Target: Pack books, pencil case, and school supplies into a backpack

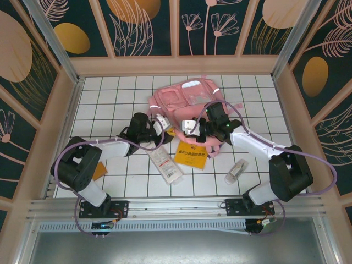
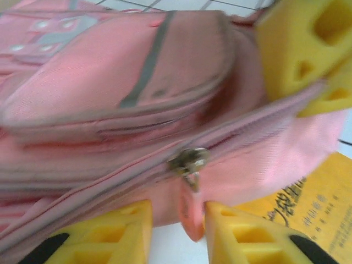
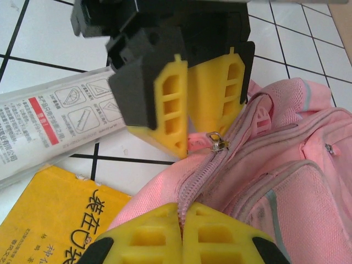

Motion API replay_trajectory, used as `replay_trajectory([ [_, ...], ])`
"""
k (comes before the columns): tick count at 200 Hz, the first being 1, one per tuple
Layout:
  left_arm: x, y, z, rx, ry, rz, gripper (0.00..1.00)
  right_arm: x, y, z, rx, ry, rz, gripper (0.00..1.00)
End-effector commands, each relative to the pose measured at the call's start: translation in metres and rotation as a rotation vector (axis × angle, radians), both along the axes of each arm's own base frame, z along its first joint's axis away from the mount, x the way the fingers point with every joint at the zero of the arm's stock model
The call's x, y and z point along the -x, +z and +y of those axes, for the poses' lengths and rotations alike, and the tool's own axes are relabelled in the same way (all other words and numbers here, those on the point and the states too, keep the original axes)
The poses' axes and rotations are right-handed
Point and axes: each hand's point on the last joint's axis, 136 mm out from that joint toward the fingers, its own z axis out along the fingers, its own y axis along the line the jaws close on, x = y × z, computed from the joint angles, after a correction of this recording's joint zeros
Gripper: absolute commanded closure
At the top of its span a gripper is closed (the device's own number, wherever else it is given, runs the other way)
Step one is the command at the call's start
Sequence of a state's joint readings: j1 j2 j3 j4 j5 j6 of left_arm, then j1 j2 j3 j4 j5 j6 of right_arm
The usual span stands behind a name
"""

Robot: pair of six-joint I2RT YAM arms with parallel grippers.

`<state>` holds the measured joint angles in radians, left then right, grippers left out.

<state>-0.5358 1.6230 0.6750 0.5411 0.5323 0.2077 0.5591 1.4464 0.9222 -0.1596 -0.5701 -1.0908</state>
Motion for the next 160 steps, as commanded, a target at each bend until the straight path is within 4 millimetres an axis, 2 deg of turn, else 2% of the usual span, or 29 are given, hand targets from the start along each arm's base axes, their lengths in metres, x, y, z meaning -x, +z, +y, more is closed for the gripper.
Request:
replay_trajectory([
  [1, -0.016, 0.007, 0.005, 0.064, 0.126, -0.025, 0.75, 0.005, 0.031, 0.014, -0.100, 0.053, -0.075, 1.00],
  [17, -0.015, 0.012, 0.004, 0.088, 0.120, -0.028, 0.84, 0.007, 0.030, 0.016, -0.100, 0.061, -0.073, 1.00],
  [27, -0.013, 0.016, 0.001, 0.104, 0.099, -0.026, 0.87, 0.008, 0.030, 0.016, -0.100, 0.064, -0.073, 1.00],
  [41, -0.004, 0.022, -0.007, 0.132, 0.028, -0.018, 0.86, 0.009, 0.029, 0.016, -0.098, 0.066, -0.074, 1.00],
  [59, 0.009, 0.024, -0.018, 0.152, -0.079, 0.010, 0.78, 0.009, 0.027, 0.016, -0.092, 0.066, -0.074, 1.00],
  [90, 0.008, 0.023, -0.018, 0.133, -0.089, 0.001, 0.74, 0.011, 0.027, 0.016, -0.091, 0.068, -0.074, 1.00],
  [109, 0.009, 0.024, -0.019, 0.113, -0.111, -0.010, 0.85, 0.012, 0.026, 0.016, -0.089, 0.070, -0.077, 1.00],
  [126, 0.009, 0.024, -0.018, 0.101, -0.113, -0.023, 1.00, 0.012, 0.028, 0.016, -0.091, 0.071, -0.080, 1.00],
  [160, 0.002, 0.025, -0.010, 0.073, -0.050, -0.064, 1.00, 0.013, 0.025, 0.014, -0.083, 0.067, -0.083, 1.00],
])
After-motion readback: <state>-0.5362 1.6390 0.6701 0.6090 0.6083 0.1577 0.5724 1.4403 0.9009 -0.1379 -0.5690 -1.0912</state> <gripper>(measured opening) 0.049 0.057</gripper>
